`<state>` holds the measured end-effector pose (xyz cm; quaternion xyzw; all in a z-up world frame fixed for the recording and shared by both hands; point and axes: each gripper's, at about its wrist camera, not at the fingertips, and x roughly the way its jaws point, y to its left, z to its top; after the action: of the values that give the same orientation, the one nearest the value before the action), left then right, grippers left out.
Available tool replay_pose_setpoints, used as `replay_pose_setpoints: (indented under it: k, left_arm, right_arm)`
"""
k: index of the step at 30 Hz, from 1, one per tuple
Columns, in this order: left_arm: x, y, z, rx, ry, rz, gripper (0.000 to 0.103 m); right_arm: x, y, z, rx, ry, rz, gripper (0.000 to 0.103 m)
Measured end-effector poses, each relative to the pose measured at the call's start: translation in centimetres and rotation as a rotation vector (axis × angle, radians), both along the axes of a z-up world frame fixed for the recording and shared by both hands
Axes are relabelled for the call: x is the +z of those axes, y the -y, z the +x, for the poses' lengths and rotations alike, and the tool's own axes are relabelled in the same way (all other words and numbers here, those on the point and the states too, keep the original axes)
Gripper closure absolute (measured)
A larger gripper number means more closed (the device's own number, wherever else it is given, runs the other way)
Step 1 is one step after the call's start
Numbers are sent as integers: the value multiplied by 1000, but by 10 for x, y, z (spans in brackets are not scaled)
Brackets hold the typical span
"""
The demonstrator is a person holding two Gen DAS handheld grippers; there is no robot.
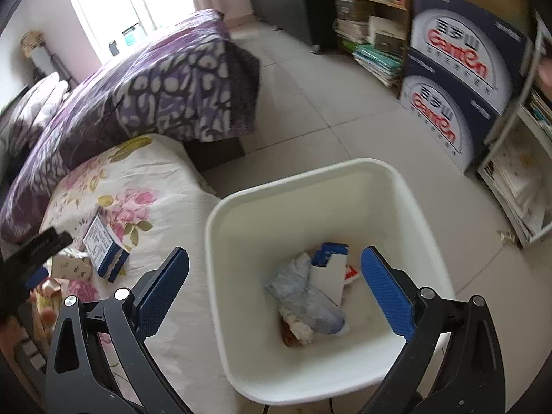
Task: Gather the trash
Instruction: 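Grasp the white paper cup with the left tool while the right tool grasps the blue-white box, then carry the paper cup and box to the bin and open both tools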
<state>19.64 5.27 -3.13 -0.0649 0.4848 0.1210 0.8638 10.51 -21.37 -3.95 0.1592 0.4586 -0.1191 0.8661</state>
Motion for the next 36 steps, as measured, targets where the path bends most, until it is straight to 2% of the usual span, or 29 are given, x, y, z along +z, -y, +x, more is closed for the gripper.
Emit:
replay_pose_setpoints:
  k: [2,3,5,7,8,13,16,22,26,28,29,30,31,36]
  left_arm:
    - [-6,-7,6,5,-12,-19,18]
    - [-8,-9,6,5,-17,-27,25]
    - [-15,-14,9,-11,-38,-46,40]
    - [-19,-23,9,-32,-54,-70,67]
    - [-20,-27,9,-32,-55,-75,71]
    - [-20,-61,-2,-28,-50,-112,74]
    - [-18,-75,-9,-34,-51,-107,75]
    - [0,-106,-26,-32,-28,-120,75]
    - [12,-112,-33,-48,-10,-132,75]
    - [17,-111,-37,-57,-1,-127,75]
    - [18,-111,-37,-59,2,-126,74]
    - [18,-111,-38,-61,4,-124,74]
    - [19,-110,-39,-61,5,-121,74]
    - [21,-112,-43,-54,13,-113,74]
  right_arm:
    - [-1,-9,6,31,6,-17,7]
    - [-3,-20,12,69,13,-29,7]
    - [-5,-30,19,111,19,-33,7]
    - [-9,-50,31,188,29,-35,7]
    - [-10,-54,33,206,31,-34,7]
    - [-21,-101,57,376,43,-22,7]
    - [-28,-130,68,474,45,-23,7]
    - [-45,-175,90,666,45,12,7]
    - [-58,-191,99,702,5,-2,7]
    - [-60,-197,100,700,20,-27,8]
    - [-60,-199,100,697,27,-33,14]
    - [-59,-199,100,691,30,-40,31]
    - [-58,-200,100,679,34,-56,42]
    - [-50,-189,97,633,70,-15,45]
